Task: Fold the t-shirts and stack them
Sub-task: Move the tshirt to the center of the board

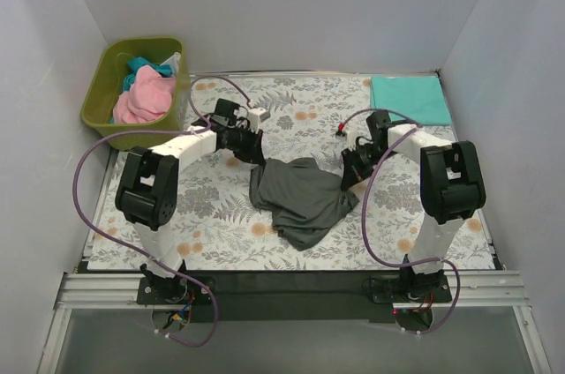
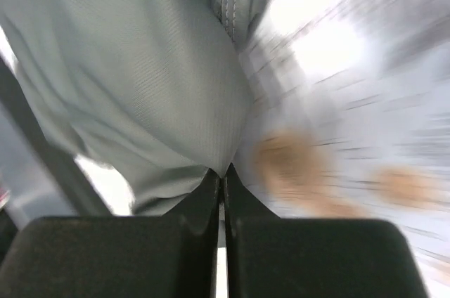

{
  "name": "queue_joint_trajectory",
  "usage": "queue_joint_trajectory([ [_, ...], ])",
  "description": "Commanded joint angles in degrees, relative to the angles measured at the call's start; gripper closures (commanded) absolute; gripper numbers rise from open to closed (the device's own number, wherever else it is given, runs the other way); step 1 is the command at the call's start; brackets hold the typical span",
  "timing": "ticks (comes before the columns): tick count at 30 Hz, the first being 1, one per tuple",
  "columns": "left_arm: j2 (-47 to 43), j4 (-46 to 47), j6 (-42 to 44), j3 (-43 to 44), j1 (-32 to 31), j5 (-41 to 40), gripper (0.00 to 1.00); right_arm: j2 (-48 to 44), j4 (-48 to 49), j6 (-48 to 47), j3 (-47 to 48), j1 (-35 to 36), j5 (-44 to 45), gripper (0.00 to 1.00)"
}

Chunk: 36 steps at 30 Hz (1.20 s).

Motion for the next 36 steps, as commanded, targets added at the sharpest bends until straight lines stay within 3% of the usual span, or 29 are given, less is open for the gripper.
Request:
queue_joint_trajectory([
  [1, -3.1, 1.4, -0.5, 8.6, 4.7, 2.7, 1.00, -3.2, 0.5, -0.1, 10.7, -3.2, 3.1, 0.99],
  [4, -7.5, 0.7, 3.7, 9.0, 5.5, 3.8, 1.00, -6.5, -2.3, -2.7, 16.3, -3.4, 2.9, 0.99],
  [7, -14.4, -2.0, 11.1, 6.0, 5.4, 6.7, 1.00, -11.3, -5.9, -8.2, 14.8, -2.1, 1.4, 0.99],
  [10, -21.1, -7.6, 20.5, -2.6, 5.0, 9.2, 1.00, -18.2, -7.4, -14.8, 4.6, 2.7, 3.2, 0.99],
  [14, -29.1, -15.9, 34.9, -20.4, 2.5, 8.6, 1.00, -25.3, -7.3, -21.8, -10.9, 10.9, 10.4, 0.97],
  [16, -32.5, -17.0, 39.2, -24.8, 1.8, 5.3, 0.92, -27.4, -7.4, -23.0, -15.2, 12.5, 12.5, 0.78],
  [17, -33.0, -17.1, 39.3, -26.5, 1.6, 3.5, 0.86, -28.7, -7.8, -23.0, -15.6, 12.2, 13.8, 0.53],
  [18, -33.6, -16.9, 37.3, -27.5, 1.6, 2.0, 0.70, -29.5, -7.7, -22.9, -15.7, 11.6, 14.2, 0.42],
  [20, -33.1, -18.2, 36.0, -26.0, 2.8, 1.7, 0.60, -31.4, -7.7, -22.0, -13.7, 7.9, 12.8, 0.24],
  [21, -32.5, -18.6, 35.3, -23.2, 3.4, 2.8, 0.45, -31.5, -7.6, -21.4, -12.4, 6.6, 11.9, 0.23],
  [23, -30.5, -17.5, 31.4, -20.6, 3.9, 5.6, 0.40, -30.5, -7.5, -18.5, -8.9, 3.9, 9.9, 0.26],
  [27, -25.7, -10.1, 20.9, -15.0, 3.9, 7.5, 0.41, -26.5, -3.7, -12.0, -5.8, 3.1, 9.3, 0.37],
  [32, -14.5, -0.5, 10.6, -7.4, 3.4, 6.8, 0.42, -18.4, -0.7, -7.4, -3.2, 2.8, 7.1, 0.41],
  [36, -7.2, 2.1, 7.5, -1.5, 2.7, 8.0, 0.40, -13.7, 0.5, -5.2, -1.5, 2.4, 5.7, 0.43],
])
